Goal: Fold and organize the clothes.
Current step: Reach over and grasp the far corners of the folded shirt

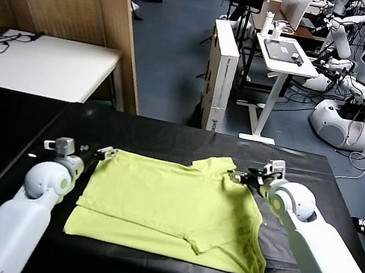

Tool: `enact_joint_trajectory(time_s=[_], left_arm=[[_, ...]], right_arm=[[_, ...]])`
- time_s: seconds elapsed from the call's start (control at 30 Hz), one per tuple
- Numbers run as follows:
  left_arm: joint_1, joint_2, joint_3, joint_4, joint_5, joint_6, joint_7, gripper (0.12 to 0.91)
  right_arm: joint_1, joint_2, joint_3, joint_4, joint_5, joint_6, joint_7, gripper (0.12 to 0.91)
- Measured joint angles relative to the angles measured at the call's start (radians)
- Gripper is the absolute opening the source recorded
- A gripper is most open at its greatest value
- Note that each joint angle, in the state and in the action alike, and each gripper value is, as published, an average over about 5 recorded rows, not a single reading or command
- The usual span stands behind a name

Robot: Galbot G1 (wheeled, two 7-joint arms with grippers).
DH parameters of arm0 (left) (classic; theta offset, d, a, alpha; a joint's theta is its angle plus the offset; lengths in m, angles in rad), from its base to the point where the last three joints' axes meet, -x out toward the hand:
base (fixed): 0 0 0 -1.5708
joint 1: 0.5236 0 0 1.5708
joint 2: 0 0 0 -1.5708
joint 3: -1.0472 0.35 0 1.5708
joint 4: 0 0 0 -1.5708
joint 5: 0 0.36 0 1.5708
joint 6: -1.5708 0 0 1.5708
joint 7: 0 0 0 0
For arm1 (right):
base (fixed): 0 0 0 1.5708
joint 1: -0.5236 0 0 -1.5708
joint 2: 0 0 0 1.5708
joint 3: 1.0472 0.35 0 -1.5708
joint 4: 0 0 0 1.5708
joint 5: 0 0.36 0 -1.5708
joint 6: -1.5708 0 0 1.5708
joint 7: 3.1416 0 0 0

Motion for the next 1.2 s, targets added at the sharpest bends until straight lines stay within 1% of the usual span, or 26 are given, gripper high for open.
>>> enact_joint_trajectory(time_s=[0.1,0.2,0.3,0.57,0.7,0.83,0.97,1.2], left_arm=[[-0.001,-0.001,0.001,0.006,0.004,-0.001,0.003,0.907],[-0.003,-0.001,0.001,0.015,0.012,-0.002,0.007,0.907],[-0.006,-0.001,0.002,0.022,0.016,-0.003,0.009,0.907],[-0.010,0.000,0.010,0.026,0.019,-0.003,0.011,0.907],[-0.008,0.000,0.013,0.023,0.022,-0.002,0.011,0.907],[-0.004,0.000,0.014,0.019,0.023,0.000,0.011,0.907],[-0.001,0.001,0.014,0.018,0.025,0.000,0.011,0.907],[0.002,0.000,0.014,0.018,0.029,-0.001,0.012,0.907]], right_arm=[[0.012,0.010,-0.010,-0.016,-0.003,0.003,-0.003,0.868],[0.023,0.016,-0.019,-0.026,-0.004,0.004,-0.005,0.795],[0.032,0.018,-0.024,-0.031,-0.004,0.004,-0.005,0.752],[0.035,0.008,-0.020,-0.034,-0.002,0.004,-0.008,0.715],[0.022,-0.001,-0.003,-0.015,0.016,0.002,-0.009,0.689],[0.002,-0.013,0.018,0.010,0.034,0.000,-0.012,0.684],[-0.016,-0.021,0.028,0.015,0.031,0.000,-0.019,0.680],[-0.012,-0.010,0.023,-0.009,0.018,0.001,-0.026,0.629]])
